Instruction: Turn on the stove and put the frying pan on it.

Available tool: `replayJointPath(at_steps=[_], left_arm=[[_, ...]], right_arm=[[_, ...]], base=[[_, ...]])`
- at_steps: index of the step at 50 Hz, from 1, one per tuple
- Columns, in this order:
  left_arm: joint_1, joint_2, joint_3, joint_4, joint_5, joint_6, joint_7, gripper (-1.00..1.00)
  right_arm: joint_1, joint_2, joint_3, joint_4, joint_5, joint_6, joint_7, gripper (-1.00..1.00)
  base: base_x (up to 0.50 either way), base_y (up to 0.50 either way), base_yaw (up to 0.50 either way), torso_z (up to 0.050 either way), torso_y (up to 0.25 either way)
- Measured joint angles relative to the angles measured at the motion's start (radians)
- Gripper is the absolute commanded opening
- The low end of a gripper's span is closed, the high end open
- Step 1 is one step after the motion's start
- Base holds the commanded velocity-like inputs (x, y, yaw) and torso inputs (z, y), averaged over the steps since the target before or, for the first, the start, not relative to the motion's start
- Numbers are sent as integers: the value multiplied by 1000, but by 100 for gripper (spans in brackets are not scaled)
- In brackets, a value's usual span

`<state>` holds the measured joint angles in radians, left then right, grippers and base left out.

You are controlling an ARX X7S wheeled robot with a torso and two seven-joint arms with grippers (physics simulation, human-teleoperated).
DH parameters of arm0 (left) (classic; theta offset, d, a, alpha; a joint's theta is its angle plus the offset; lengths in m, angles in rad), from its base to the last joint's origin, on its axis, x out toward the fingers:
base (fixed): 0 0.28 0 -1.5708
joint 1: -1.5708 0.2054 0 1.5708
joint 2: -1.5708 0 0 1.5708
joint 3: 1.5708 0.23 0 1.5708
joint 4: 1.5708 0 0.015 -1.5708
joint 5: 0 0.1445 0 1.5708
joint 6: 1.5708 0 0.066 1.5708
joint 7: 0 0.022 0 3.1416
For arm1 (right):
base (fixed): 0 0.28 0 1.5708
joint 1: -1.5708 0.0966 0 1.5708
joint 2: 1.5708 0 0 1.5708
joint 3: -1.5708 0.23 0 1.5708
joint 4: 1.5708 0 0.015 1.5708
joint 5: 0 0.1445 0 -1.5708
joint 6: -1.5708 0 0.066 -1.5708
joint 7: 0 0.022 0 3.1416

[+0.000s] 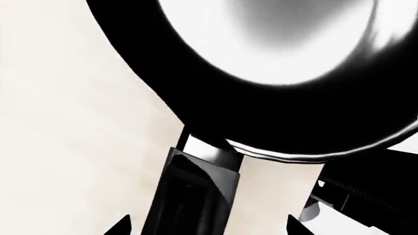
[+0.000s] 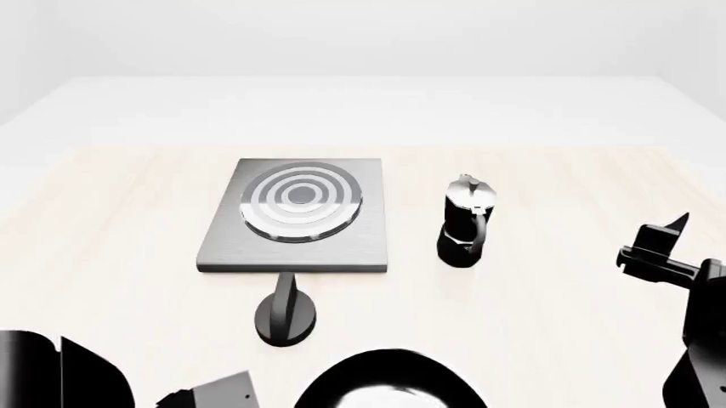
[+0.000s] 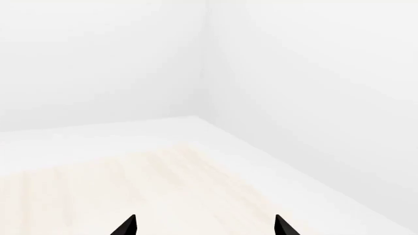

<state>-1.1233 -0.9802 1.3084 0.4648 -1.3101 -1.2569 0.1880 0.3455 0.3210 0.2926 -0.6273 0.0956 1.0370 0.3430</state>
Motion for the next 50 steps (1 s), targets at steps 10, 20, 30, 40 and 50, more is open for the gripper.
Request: replayJointPath(at_steps=[10,20,30,40,50], left_arm=[[32,-6,6,-44,9,19,-11,100],[43,-14,12,-63,2,10,-43,-100],[32,-14,21,-40,-11,-12,-41,-100],[-38,-26,6,39,-66,-74,-51,-100],[-204,-52,-32,118,-282,-176,-171,-100]], right_arm=[[-1,1,0,-1,2,1,2,100],[0,1,-1,1,4,-1,4,100],[-2,0,0,5,6,-7,6,100],[-3,1,6,3,9,-6,9,100],[1,3,6,1,11,-2,13,100]], base=[[0,0,0,0,0],[0,0,0,0,0],[0,0,0,0,0],[0,0,0,0,0],[0,0,0,0,0]])
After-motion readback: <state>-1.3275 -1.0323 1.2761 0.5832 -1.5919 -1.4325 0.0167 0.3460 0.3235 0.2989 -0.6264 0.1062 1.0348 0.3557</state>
